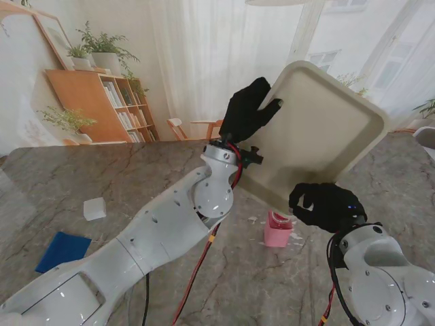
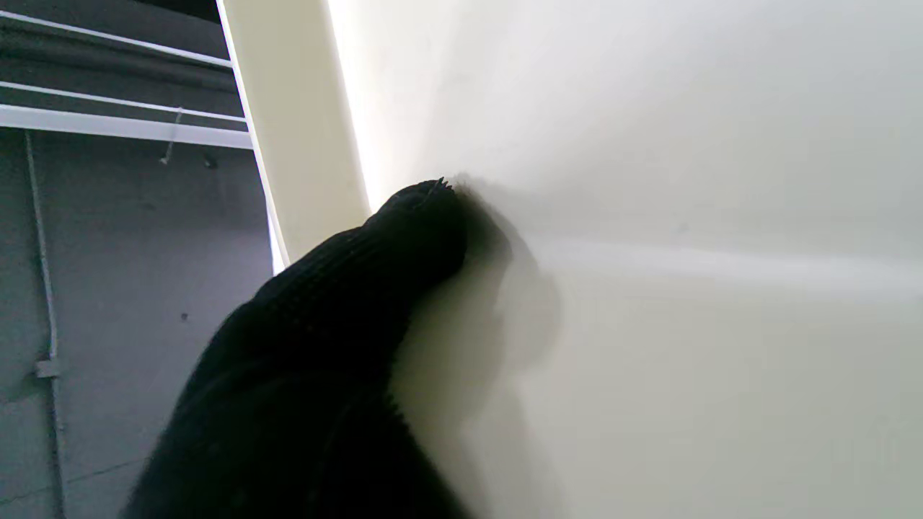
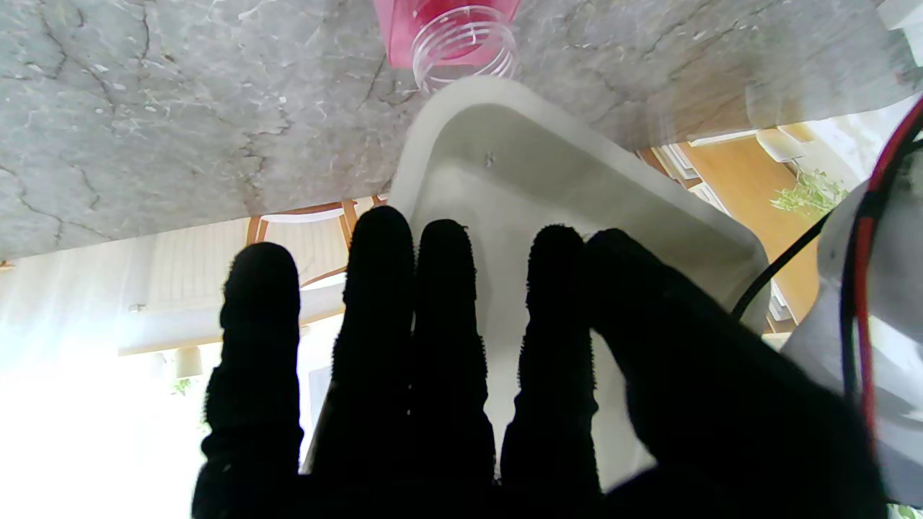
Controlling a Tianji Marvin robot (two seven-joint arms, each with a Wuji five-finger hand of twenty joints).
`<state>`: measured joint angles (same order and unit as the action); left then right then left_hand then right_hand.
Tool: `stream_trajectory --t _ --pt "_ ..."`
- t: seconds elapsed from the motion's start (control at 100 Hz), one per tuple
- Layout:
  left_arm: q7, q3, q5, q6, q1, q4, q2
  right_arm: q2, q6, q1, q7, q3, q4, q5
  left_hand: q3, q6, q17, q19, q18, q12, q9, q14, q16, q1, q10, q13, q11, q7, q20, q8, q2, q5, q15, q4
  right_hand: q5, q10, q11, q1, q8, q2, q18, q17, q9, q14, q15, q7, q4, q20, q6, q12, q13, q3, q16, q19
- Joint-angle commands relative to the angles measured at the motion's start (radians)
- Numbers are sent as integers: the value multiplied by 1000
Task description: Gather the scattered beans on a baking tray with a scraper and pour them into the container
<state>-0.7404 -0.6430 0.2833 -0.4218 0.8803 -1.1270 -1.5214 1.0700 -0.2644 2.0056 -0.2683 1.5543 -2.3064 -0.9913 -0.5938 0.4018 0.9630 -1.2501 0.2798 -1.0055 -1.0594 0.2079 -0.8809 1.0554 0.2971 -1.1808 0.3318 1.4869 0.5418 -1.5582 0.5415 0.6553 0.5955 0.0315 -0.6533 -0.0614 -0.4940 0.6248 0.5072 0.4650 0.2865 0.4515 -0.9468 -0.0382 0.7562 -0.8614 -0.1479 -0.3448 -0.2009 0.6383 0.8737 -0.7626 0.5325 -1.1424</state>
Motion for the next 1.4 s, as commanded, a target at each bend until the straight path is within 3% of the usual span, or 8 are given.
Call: stream_trajectory --t 0.0,0.38,0.63,0.77,0.87,1.01,1.22,1.39 --pt "11 -7 -8 12 -28 10 -11 3 -2 3 -7 -3 3 3 -46 136 34 -79 -328 -11 -22 -205 -19 63 -132 -45 3 -21 66 -12 -64 -46 8 59 26 14 -1 1 -18 10 -13 -5 8 15 -2 -8 -36 -7 -21 1 2 -19 -5 -10" --pt "176 -17 -205 44 -132 163 -32 13 -26 6 61 -14 -6 10 -51 139 35 -85 -325 -12 -23 -203 -20 64 -128 -46 2 -21 64 -12 -63 -45 11 58 27 12 -1 -1 -19 12 -12 -6 9 13 -6 -8 -36 -6 -17 1 1 -21 -7 -9" --pt "234 -17 -245 40 -207 312 -56 24 -63 4 134 -25 -23 21 -46 140 34 -83 -330 -13 -18 -205 -19 65 -129 -43 0 -23 60 -12 -69 -49 10 57 31 11 -2 -3 -20 14 -10 -6 9 11 -6 -6 -36 -6 -17 1 0 -24 -8 -10" --pt "269 -30 -261 63 -229 354 -52 28 -75 7 151 -13 -29 31 -42 140 33 -81 -331 -13 -15 -206 -20 67 -128 -42 -1 -24 59 -12 -70 -51 10 57 25 10 -2 -3 -18 14 -10 -9 10 11 -6 -10 -37 -6 -14 1 -1 -25 -8 -10" --pt "289 -54 -269 116 -230 341 -30 30 -73 18 158 7 -31 35 -40 141 32 -80 -329 -13 -14 -204 -19 68 -129 -41 -1 -25 58 -12 -70 -53 9 57 30 10 -2 -3 -19 14 -9 -8 10 11 -6 -7 -37 -6 -15 0 -1 -25 -8 -11" --pt "321 -109 -264 221 -207 263 29 34 -73 30 177 33 -18 53 -38 141 33 -80 -330 -13 -16 -205 -20 69 -128 -41 -1 -25 58 -12 -70 -53 9 58 31 9 -2 -3 -20 14 -9 -9 11 11 -7 -7 -37 -6 -17 0 -3 -25 -8 -11" --pt "380 -208 -241 371 -127 115 116 42 -79 31 222 55 28 85 -35 143 35 -84 -325 -11 -19 -200 -21 73 -121 -43 -2 -25 59 -12 -66 -51 10 58 28 8 -2 -3 -20 14 -9 -13 10 8 -9 -7 -37 -6 -14 0 -4 -24 -10 -11" --pt "430 -272 -205 454 -44 22 169 47 -76 18 253 66 68 109 -30 143 37 -91 -319 -6 -24 -194 -21 78 -111 -45 -7 -26 60 -12 -60 -45 11 54 27 7 -2 -4 -20 14 -5 -14 11 6 -10 -8 -37 -6 -15 0 -5 -24 -10 -11"
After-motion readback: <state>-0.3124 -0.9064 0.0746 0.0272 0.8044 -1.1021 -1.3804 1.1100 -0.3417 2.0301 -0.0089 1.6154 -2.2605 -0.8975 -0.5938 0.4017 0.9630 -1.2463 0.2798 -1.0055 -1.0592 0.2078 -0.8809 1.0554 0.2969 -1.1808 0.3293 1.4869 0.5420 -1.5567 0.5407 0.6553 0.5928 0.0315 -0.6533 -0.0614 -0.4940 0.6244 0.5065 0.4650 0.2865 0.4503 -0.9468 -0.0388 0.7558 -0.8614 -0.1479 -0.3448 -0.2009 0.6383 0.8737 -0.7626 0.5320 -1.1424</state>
